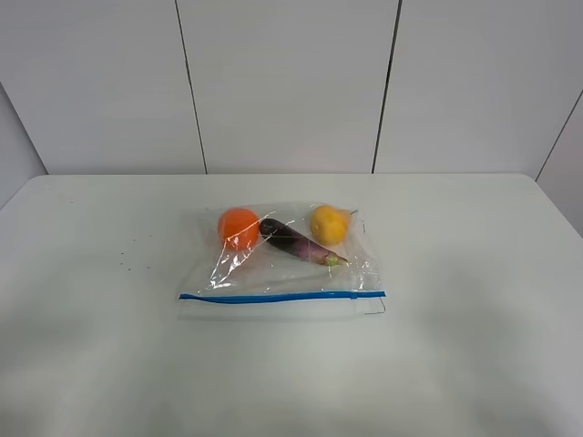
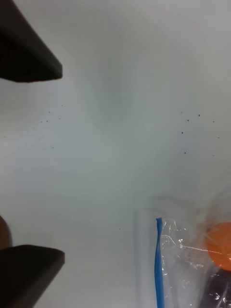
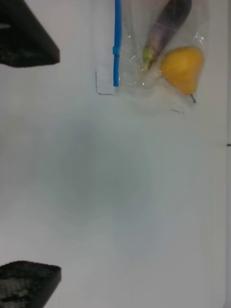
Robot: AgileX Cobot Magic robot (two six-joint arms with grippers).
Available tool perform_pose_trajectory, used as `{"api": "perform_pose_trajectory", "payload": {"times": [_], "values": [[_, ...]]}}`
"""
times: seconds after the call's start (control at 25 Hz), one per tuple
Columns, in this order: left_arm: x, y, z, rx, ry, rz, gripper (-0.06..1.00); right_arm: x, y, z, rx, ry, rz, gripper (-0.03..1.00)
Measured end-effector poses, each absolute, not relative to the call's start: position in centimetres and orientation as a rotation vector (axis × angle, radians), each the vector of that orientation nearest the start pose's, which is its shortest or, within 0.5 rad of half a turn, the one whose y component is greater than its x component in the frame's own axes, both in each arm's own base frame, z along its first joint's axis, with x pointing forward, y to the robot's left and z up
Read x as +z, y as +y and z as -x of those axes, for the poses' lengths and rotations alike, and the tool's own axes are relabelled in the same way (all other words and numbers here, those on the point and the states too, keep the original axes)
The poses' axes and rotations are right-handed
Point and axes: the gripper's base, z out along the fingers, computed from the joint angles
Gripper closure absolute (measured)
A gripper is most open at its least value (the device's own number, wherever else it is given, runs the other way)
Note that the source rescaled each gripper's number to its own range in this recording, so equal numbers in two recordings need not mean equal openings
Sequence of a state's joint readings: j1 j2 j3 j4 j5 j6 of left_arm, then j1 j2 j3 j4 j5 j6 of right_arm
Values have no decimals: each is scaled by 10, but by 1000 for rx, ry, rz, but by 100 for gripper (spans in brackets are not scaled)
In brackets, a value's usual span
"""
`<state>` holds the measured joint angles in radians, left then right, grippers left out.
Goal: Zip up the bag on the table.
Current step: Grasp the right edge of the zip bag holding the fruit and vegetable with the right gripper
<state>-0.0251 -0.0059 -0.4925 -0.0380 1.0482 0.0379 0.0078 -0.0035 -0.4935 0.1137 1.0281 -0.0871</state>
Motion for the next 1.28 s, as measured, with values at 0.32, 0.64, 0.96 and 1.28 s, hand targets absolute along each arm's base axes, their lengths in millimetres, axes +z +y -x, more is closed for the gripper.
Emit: {"api": "perform_pose_trajectory", "payload": {"times": [0.32,0.64,0.96,1.28], "values": [[276,-3,5,-37,2032,-66,-6,279,9,4,85,2008,98,-3],[276,-3,5,-37,2032,-66,-6,305,8,-16,70,2056,94,-3],[276,-3,5,-37,2032,-66,-6,333,12,-121,147,2381,71,-3],[276,-3,5,-37,2032,-66,-6,262,24,-240,354,2717,17,-3]]}}
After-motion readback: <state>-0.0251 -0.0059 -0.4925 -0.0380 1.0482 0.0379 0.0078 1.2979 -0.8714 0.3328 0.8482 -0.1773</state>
